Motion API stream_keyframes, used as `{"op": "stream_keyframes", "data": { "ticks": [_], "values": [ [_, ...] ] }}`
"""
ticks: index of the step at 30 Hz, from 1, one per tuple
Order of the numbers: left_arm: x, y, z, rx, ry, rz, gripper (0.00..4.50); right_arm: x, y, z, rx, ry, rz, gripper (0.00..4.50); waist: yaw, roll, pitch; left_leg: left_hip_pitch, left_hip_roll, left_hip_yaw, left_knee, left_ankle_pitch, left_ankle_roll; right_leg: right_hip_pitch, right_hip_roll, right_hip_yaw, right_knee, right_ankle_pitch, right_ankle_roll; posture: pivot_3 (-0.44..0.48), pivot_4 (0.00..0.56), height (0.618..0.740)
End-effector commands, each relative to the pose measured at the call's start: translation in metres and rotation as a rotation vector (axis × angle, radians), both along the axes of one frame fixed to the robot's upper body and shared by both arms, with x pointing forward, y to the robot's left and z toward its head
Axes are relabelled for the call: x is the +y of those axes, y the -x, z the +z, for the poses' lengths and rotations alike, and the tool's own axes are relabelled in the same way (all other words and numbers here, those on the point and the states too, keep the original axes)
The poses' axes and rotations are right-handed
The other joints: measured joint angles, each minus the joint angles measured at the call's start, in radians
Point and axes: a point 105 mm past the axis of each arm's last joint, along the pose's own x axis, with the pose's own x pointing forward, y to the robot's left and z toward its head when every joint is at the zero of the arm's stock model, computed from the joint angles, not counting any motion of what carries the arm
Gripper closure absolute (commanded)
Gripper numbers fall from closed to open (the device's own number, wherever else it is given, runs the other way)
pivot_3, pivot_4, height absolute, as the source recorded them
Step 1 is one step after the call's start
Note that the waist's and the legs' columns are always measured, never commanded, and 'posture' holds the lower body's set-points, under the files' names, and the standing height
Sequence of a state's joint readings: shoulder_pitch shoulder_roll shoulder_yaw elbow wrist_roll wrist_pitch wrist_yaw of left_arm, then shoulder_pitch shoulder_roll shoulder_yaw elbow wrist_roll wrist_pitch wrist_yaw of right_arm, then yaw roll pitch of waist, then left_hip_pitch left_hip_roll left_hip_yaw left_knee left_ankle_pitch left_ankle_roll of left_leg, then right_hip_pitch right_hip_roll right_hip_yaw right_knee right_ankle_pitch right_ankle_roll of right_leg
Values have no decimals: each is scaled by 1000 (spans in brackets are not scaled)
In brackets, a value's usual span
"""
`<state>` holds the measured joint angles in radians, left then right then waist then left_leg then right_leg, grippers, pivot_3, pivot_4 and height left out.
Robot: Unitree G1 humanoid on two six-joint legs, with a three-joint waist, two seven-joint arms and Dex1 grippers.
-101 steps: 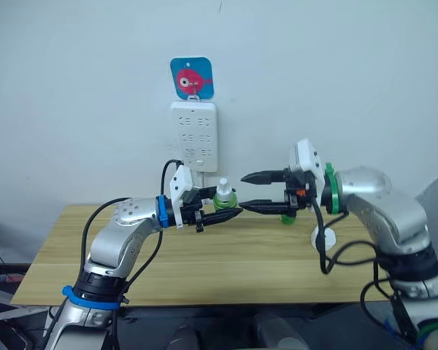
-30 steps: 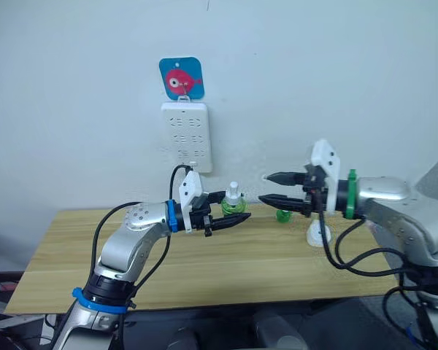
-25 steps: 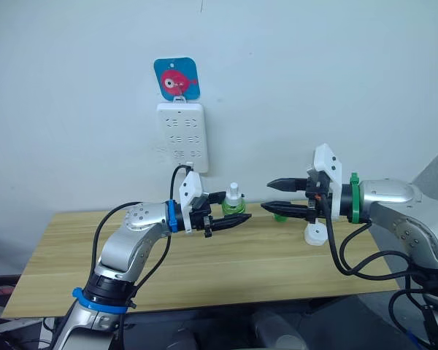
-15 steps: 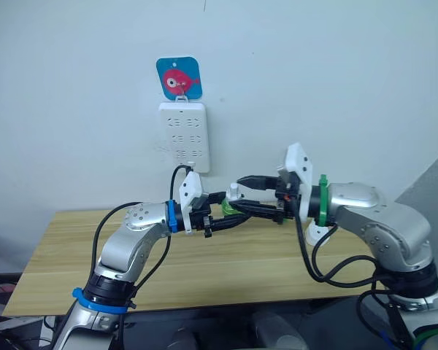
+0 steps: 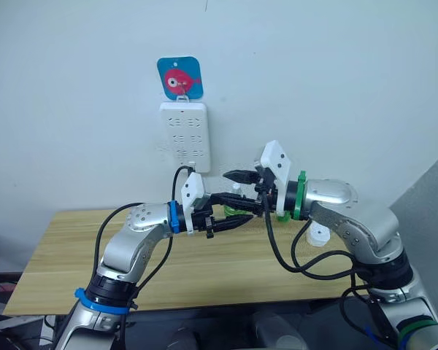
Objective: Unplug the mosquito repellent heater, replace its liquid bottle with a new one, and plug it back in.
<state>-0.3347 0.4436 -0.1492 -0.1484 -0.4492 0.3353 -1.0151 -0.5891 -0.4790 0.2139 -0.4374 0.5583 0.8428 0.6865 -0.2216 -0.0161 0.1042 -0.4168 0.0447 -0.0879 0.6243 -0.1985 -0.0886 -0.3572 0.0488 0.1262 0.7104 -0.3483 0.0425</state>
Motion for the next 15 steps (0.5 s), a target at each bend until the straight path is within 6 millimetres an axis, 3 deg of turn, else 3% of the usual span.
{"op": "stream_keyframes", "data": {
  "ticks": [1,6,15],
  "values": [
    [-4,5,13,-61,19,-33,2176,-30,5,13,-1,21,5,1737,1,0,0,0,0,0,0,0,0,0,0,0,0,0,0,-201,53,740],
    [-3,5,13,-61,15,-33,2176,-46,31,11,97,66,131,1737,0,0,0,0,0,0,0,0,0,0,0,0,-1,0,0,-207,52,740],
    [-2,5,12,-61,9,-40,2176,-19,15,26,5,-46,73,1737,-15,0,0,0,0,2,1,0,0,0,0,1,0,0,0,-214,48,740]
  ]
}}
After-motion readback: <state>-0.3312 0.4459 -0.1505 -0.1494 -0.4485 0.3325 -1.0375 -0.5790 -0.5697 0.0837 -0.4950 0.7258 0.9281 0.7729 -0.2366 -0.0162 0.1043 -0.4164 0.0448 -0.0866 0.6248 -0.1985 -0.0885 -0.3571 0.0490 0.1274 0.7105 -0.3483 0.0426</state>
